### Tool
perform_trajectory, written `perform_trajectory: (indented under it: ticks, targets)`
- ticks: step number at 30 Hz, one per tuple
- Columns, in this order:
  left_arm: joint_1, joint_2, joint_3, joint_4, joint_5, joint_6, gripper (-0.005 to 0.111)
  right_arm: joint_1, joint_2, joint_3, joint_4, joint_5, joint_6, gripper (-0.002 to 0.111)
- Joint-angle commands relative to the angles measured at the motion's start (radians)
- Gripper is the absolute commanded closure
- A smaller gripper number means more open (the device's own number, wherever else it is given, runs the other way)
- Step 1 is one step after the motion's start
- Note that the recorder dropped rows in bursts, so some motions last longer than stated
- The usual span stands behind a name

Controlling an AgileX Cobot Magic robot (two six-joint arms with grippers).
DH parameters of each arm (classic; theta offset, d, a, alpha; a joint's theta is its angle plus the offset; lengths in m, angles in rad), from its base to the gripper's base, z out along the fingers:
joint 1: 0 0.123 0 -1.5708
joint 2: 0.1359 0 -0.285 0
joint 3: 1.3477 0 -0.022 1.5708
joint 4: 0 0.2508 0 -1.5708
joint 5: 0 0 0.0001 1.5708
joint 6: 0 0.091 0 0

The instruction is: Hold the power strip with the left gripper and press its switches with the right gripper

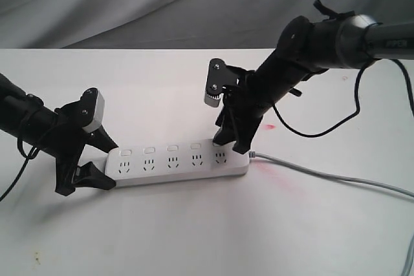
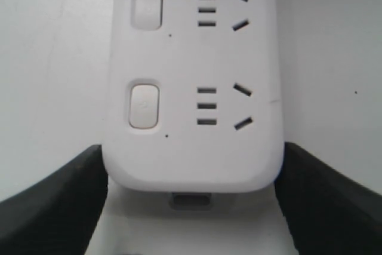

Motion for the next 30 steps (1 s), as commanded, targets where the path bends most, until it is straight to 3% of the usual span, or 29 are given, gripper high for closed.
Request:
perform_trajectory:
  ticks: [1, 6, 13, 23, 30]
  targets:
    - [-0.004, -0.002, -0.007, -0.003, -0.013, 0.003, 0.040, -0.018, -0.126, 0.002, 0.007, 0.038, 0.081, 0.068]
    - [-0.004, -0.002, -0.007, -0.003, -0.013, 0.003, 0.040, -0.025, -0.264, 0.052, 0.005, 0.057, 0.113, 0.072]
    - [-0.004, -0.002, -0.007, -0.003, -0.013, 0.003, 0.040, -0.025, -0.540, 0.314, 0.010, -0.003, 0.108, 0.108]
    - [-0.004, -0.002, -0.007, -0.003, -0.013, 0.003, 0.040, -0.025, -0.986, 0.724, 0.044, -0.151, 0.110, 0.108]
    - [-0.004, -0.002, -0.007, -0.003, -0.015, 0.003, 0.040, -0.025, -1.203, 0.834, 0.028, -0.140, 0.110, 0.108]
